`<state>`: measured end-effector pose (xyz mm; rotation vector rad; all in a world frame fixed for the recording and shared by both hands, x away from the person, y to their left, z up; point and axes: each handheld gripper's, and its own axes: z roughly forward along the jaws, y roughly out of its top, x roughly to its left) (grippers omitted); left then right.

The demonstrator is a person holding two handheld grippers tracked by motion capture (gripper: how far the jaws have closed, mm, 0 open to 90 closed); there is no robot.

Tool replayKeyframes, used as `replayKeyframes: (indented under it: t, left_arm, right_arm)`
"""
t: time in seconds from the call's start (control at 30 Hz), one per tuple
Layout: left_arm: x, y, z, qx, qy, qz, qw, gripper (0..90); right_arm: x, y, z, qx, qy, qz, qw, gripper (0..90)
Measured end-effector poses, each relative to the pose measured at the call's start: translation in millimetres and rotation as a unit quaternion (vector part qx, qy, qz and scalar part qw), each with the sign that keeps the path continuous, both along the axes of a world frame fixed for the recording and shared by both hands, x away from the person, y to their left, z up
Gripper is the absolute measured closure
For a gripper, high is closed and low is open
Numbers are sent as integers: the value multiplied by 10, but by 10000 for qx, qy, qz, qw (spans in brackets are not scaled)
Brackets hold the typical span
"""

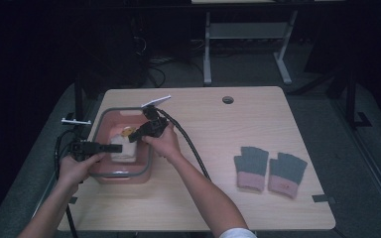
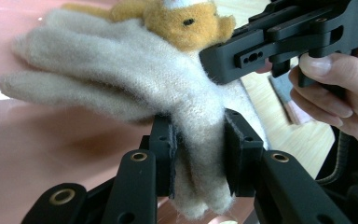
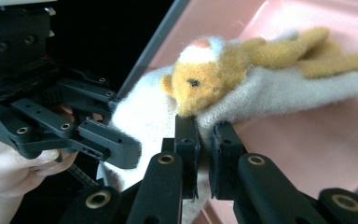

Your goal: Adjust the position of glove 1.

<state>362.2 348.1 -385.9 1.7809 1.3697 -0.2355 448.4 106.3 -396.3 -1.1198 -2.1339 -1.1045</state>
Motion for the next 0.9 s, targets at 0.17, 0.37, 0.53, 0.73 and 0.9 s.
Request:
replayKeyframes:
  t: [0.17, 0.37, 0.53, 0.73, 0.9]
  left_arm:
    - [35, -32, -51, 222, 113, 4, 9997, 680]
    - [55, -74, -98, 544, 210, 13, 9983, 680]
    - [57, -67, -191, 693, 347, 81, 9970, 680]
    - [56, -121, -193, 1253, 415, -53, 9912, 677]
    - [69, -148, -215, 1359, 525, -25, 9893, 655]
  right_arm:
    - [4, 17, -44, -170, 15, 2, 9999, 828]
    - [-9, 33, -47, -485, -88, 42, 9988, 823]
    - [-16, 23, -12, -600, -197, 74, 9980, 812]
    - [-17, -16, 29, -742, -324, 14, 9967, 781]
    - [-14, -73, 98, -600, -330, -65, 9976, 772]
